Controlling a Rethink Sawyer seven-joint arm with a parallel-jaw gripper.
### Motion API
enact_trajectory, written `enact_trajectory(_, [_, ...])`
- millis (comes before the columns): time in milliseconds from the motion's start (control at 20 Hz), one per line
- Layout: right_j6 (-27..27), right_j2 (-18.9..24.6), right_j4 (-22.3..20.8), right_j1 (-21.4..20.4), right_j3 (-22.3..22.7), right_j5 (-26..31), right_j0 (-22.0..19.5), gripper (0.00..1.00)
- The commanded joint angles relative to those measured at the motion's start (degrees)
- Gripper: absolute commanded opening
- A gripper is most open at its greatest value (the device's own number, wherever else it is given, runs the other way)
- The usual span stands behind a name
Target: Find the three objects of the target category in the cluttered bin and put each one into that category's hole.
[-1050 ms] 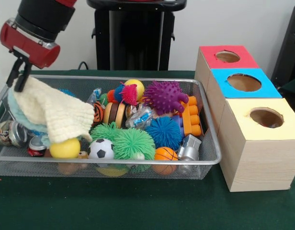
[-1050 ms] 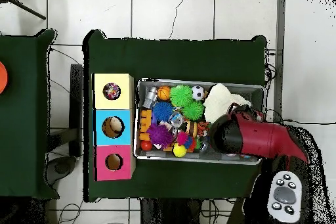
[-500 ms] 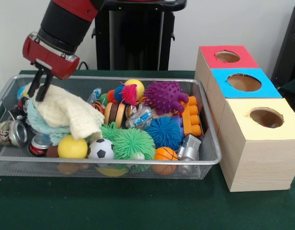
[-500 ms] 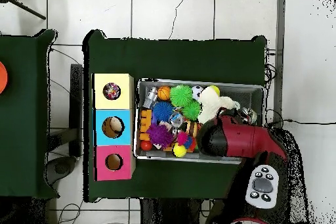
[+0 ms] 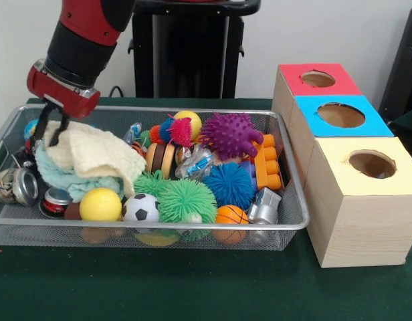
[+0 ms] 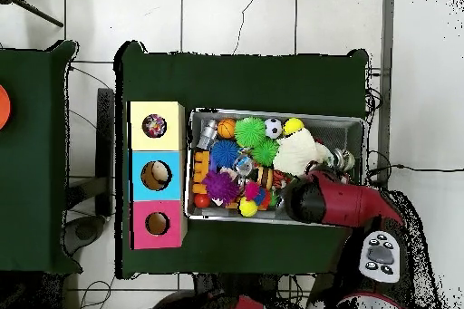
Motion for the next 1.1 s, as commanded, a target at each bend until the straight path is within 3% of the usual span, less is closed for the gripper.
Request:
enact_trajectory(50, [5.15, 9.22, 0.95, 1.67, 3.48, -1.19, -2.21, 1.0])
enact_trajectory(450, [5.84, 6.74, 0.04, 1.6, 2.37, -2.89, -0.11, 1.0])
enact_trajectory(750, [5.75, 5.97, 0.53, 0.47, 2.4, -0.66, 1.15, 1.0])
enact_trajectory(1100, [-1.38, 10.5, 0.87, -8.75, 3.56, 9.97, 1.42, 1.0])
